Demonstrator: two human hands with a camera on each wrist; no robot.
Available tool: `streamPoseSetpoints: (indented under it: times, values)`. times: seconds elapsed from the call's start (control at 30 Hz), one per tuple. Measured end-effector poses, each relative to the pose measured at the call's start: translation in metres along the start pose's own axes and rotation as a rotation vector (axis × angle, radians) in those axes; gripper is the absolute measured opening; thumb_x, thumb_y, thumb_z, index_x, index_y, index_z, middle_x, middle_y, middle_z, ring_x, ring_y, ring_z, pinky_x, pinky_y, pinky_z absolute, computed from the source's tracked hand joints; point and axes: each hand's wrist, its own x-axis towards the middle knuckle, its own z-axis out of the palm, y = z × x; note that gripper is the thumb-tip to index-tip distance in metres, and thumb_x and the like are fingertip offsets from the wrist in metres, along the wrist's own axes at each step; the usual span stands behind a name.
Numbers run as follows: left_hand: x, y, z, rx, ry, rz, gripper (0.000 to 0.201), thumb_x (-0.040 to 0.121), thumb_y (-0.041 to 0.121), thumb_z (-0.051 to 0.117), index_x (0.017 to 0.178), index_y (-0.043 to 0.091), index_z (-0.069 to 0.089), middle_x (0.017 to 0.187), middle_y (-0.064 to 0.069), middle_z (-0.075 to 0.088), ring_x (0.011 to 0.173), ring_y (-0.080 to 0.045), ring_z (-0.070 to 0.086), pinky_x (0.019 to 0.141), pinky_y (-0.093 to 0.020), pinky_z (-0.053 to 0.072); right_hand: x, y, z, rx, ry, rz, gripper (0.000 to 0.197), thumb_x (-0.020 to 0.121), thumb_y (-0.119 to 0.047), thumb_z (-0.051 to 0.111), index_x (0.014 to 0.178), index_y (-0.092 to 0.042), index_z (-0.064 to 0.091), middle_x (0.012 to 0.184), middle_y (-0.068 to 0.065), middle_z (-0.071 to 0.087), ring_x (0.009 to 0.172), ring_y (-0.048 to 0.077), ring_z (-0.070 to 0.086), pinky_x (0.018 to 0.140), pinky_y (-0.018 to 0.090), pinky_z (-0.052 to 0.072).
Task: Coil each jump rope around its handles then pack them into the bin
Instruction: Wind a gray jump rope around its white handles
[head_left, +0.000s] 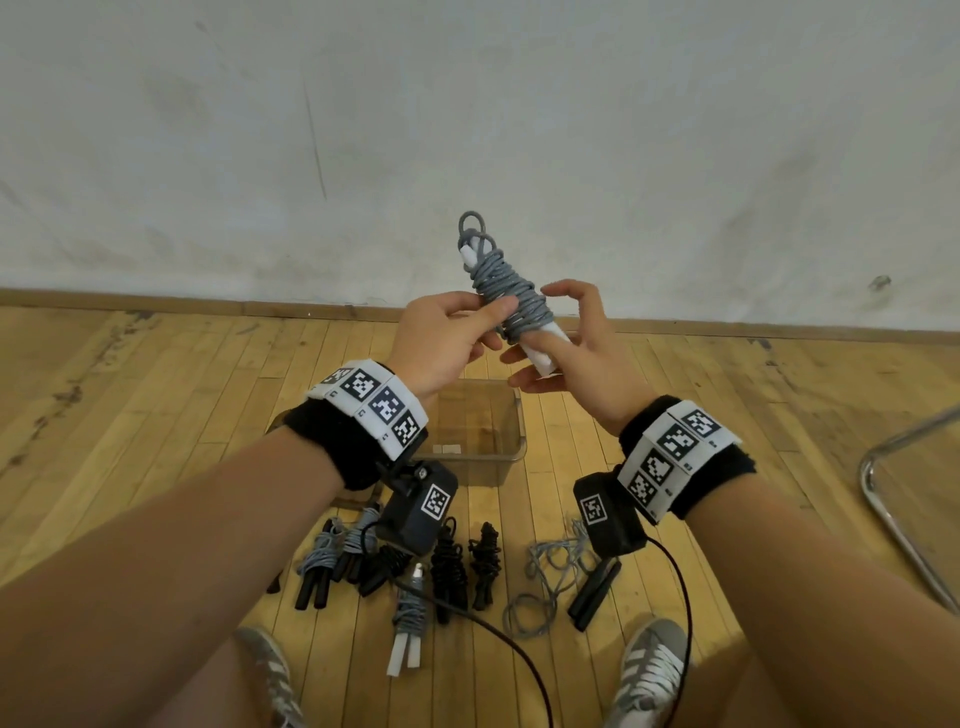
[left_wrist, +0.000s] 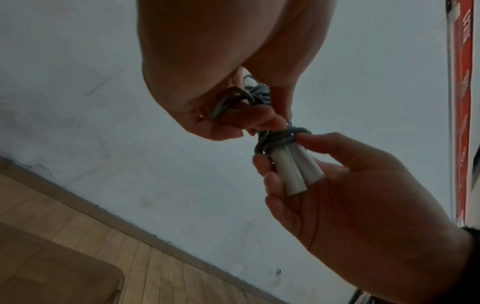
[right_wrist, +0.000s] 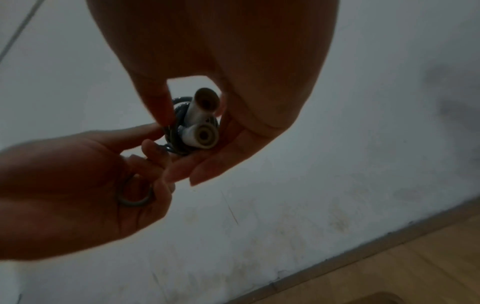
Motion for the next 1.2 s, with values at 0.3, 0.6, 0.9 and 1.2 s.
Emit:
streamPoseSetpoints:
  times: [0.3, 0.6, 0.9, 1.2]
  values:
    - [-0.002, 0.002, -0.001, -0.004, 0.058, -0.063, 0.028, 0.086, 0.036, 0.081, 0.098, 0.012, 0.079, 0.069, -0.003, 0.073, 0.051, -0.007, 0.056, 0.055, -0.020, 0.050, 0.003, 0.007, 0.007, -0.160, 0.024, -0.070, 0.036, 0.111, -0.038, 0.031, 0.131, -0.015, 0.050, 0.085, 0.007, 0.060, 0.059, 0.014, 0.055, 0.055, 0.031, 0.049]
    - [-0.005, 0.003, -0.001, 0.041, 0.032, 0.000, 0.018, 0.091, 0.022, 0.077, 0.096, 0.005, 0.076, 0.077, -0.008, 0.078, 0.067, -0.016, 0.074, 0.062, -0.022, 0.056, 0.002, 0.019, 0.005, -0.467, 0.049, -0.148, 0.039, 0.107, -0.035, 0.045, 0.143, -0.023, 0.036, 0.080, -0.011, 0.058, 0.065, 0.017, 0.056, 0.068, 0.057, 0.057]
    - [-0.005, 0.001, 0.002, 0.450, 0.183, 0.254, 0.024, 0.080, 0.047, 0.082, 0.069, 0.027, 0.076, 0.077, 0.005, 0.067, 0.070, -0.008, 0.059, 0.063, -0.027, 0.046, 0.008, 0.019, 0.006, -0.592, 0.082, -0.108, 0.062, 0.103, -0.045, 0.050, 0.155, -0.019, 0.027, 0.125, 0.004, 0.068, 0.101, 0.020, 0.067, 0.089, 0.044, 0.054]
    - [-0.005, -0.001, 0.002, 0.382, 0.159, 0.238, 0.016, 0.080, 0.041, 0.084, 0.073, 0.029, 0.076, 0.088, 0.018, 0.071, 0.079, 0.003, 0.067, 0.071, -0.015, 0.051, 0.010, 0.011, -0.004, -0.296, 0.082, 0.052, 0.057, 0.088, -0.032, 0.079, 0.128, -0.017, 0.041, 0.105, 0.010, 0.070, 0.070, 0.020, 0.069, 0.072, 0.038, 0.061]
